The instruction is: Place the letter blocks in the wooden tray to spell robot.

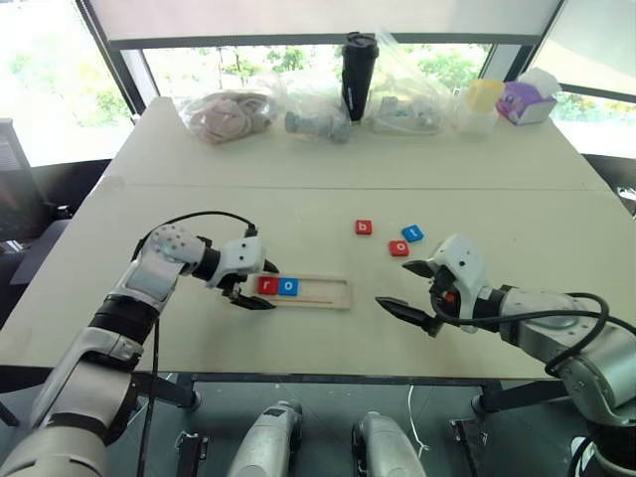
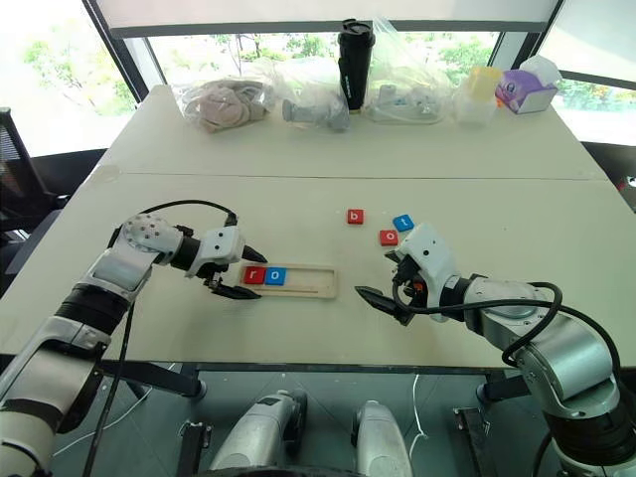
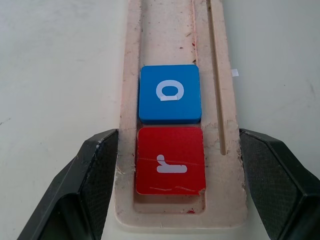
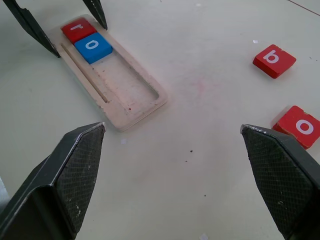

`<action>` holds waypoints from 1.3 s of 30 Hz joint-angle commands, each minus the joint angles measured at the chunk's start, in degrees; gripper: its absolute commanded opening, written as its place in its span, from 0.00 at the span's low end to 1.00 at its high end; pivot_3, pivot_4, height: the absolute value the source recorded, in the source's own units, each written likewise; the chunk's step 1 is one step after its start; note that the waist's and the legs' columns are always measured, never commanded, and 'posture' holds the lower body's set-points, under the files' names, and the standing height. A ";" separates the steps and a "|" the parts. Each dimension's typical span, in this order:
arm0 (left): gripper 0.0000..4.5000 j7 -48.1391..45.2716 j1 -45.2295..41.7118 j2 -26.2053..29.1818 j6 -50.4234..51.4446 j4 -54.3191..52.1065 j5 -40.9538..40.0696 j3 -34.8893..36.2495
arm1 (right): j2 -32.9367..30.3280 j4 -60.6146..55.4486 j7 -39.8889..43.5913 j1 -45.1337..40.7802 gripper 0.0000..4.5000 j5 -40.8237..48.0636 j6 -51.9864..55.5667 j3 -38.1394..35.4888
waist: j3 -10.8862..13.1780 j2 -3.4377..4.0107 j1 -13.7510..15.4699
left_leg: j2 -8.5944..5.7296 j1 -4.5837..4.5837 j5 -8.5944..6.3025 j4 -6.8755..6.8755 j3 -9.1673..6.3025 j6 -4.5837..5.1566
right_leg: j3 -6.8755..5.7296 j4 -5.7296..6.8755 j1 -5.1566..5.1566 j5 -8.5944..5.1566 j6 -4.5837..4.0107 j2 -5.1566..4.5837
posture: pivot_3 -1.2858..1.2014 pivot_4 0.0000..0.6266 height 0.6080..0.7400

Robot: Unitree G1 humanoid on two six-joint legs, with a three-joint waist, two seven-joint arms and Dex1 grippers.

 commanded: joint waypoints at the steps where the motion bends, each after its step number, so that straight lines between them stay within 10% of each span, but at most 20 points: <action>1: 0.99 0.27 1.38 0.25 0.85 0.27 1.23 -0.19 | 0.44 -0.39 0.11 -0.56 1.00 -0.21 -1.20 -0.11 | -0.01 0.00 -0.05 | 0.00 0.06 -0.01 0.00 0.00 -0.01 | 0.00 0.00 0.04 -0.01 -0.01 -0.01 | 0.52 0.24 1.00; 9: 0.99 0.14 1.55 2.56 2.22 -1.72 -0.74 2.70 | 3.17 4.04 -1.23 -4.00 1.00 -1.48 -2.91 0.82 | -0.01 -0.01 -0.18 | 0.00 0.05 0.02 -0.06 0.00 0.05 | 0.00 -0.05 0.02 -0.01 0.00 -0.01 | 0.52 0.24 1.00; 19: 0.99 1.83 5.71 12.88 37.16 -23.86 -23.36 22.64 | 27.00 35.42 -23.18 -33.05 1.00 -9.25 7.31 -0.08 | 0.03 -0.01 -2.56 | 0.03 -0.12 0.11 -0.35 -0.03 -0.02 | 0.04 0.20 -0.34 0.18 0.12 0.11 | 0.52 0.24 1.00; 25: 0.99 21.27 9.90 6.85 46.52 -37.50 -30.18 35.66 | 36.15 54.17 -29.33 -42.76 1.00 -16.20 2.07 1.96 | 0.03 -0.01 -2.42 | -0.05 -0.13 0.12 -0.39 -0.05 -0.05 | 0.04 0.21 -0.43 0.21 0.19 0.12 | 0.52 0.24 1.00; 37: 0.99 33.13 18.75 4.14 49.48 -48.85 -35.70 38.56 | 40.80 63.87 -31.43 -45.46 1.00 -22.27 -0.08 3.31 | 0.02 0.02 -1.94 | -0.03 0.14 0.08 -0.40 -0.01 -0.23 | 0.09 0.27 -0.40 0.28 0.15 0.18 | 0.52 0.24 1.00; 39: 1.00 33.69 19.01 4.12 49.22 -48.97 -35.82 38.21 | 41.96 65.09 -31.77 -45.50 0.88 -22.91 -1.10 3.21 | 0.02 0.02 -2.03 | -0.03 0.17 0.07 -0.41 -0.01 -0.25 | 0.09 0.27 -0.38 0.28 0.15 0.18 | 0.52 0.24 1.00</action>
